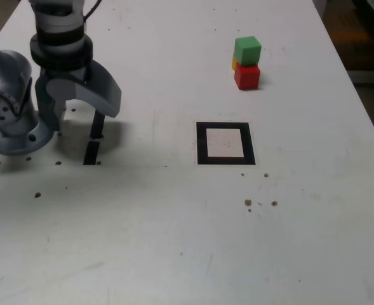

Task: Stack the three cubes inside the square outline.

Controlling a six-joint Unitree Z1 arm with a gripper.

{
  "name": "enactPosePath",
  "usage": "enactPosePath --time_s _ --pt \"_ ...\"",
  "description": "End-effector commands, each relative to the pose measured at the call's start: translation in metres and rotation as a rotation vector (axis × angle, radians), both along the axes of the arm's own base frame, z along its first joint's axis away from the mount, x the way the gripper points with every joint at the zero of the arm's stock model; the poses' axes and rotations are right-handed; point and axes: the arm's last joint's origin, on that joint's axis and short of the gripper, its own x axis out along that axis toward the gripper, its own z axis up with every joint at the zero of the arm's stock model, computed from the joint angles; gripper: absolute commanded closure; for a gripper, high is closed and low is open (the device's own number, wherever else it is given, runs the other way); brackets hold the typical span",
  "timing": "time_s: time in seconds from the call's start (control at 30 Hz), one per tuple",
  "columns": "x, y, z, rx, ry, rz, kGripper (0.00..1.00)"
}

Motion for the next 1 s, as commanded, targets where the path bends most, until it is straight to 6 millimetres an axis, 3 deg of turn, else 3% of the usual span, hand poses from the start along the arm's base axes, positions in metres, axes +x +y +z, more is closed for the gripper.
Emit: enactPosePath --time_s 0.0,0.27,0.4,0.73,0.97 --pt "0.003 0.000 -0.001 -0.003 0.004 -0.001 0.00" --pt "0.005 0.000 0.001 -0.007 0.011 0.000 0.00" --pt "0.011 0.001 0.018 -0.001 -0.002 -0.002 0.00" --pt "0.065 0.011 0.144 0.115 -0.128 -0.045 0.00" --pt "0.103 0.014 0.195 0.127 -0.238 -0.058 0.00"
